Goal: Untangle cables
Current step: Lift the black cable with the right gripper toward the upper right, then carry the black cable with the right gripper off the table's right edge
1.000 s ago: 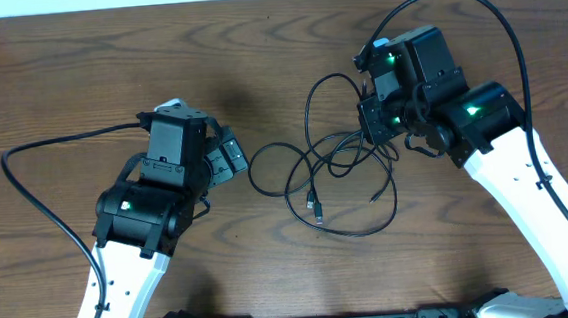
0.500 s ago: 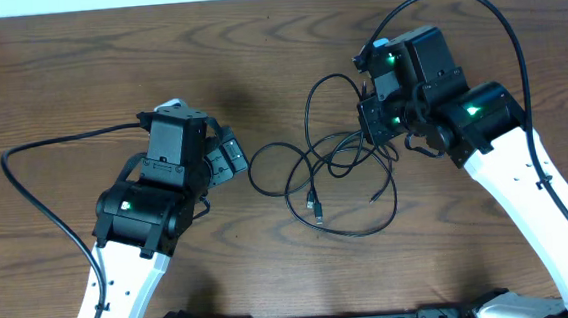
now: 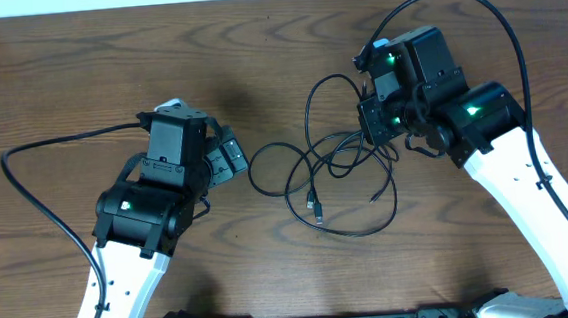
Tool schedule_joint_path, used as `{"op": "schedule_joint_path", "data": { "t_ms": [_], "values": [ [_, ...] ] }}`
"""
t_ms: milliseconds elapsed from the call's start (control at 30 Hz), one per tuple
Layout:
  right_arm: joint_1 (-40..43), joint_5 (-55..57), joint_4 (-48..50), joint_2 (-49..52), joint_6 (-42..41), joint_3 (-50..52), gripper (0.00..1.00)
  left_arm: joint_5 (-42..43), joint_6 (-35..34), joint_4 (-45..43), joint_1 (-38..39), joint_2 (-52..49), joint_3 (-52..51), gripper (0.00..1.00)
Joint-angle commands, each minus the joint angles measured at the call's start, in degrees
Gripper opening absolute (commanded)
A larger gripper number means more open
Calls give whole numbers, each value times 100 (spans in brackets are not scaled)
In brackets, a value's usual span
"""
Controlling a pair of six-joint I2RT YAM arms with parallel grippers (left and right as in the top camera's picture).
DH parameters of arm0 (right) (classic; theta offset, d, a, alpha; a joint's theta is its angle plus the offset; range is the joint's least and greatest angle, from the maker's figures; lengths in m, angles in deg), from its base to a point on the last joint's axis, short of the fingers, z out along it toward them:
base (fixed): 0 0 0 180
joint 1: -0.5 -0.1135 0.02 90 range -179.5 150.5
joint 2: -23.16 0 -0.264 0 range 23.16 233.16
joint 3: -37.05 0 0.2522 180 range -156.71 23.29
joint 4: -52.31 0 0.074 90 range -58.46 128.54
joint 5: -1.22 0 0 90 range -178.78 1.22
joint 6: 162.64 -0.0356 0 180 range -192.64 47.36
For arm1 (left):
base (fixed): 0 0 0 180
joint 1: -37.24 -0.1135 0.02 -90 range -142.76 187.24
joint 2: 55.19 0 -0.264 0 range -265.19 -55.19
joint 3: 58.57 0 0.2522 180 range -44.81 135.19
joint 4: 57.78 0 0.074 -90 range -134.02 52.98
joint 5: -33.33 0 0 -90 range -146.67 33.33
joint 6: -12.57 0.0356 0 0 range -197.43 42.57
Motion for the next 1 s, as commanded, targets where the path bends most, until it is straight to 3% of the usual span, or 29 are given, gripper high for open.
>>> {"op": "schedule_joint_path", "data": {
  "t_ms": [0, 500, 800, 967],
  "values": [
    [46, -33, 31, -11, 72, -39, 1, -13, -26, 17, -28, 15, 68, 98],
    [144, 197, 308, 529, -52, 142, 1, -13, -26, 17, -28, 15, 68, 98],
    [343, 376, 1862, 612, 328, 129, 1, -13, -26, 17, -28, 15, 68, 98],
    [894, 1228, 3611, 533, 352, -216, 1, -13, -26, 17, -28, 15, 68, 98]
  ]
}}
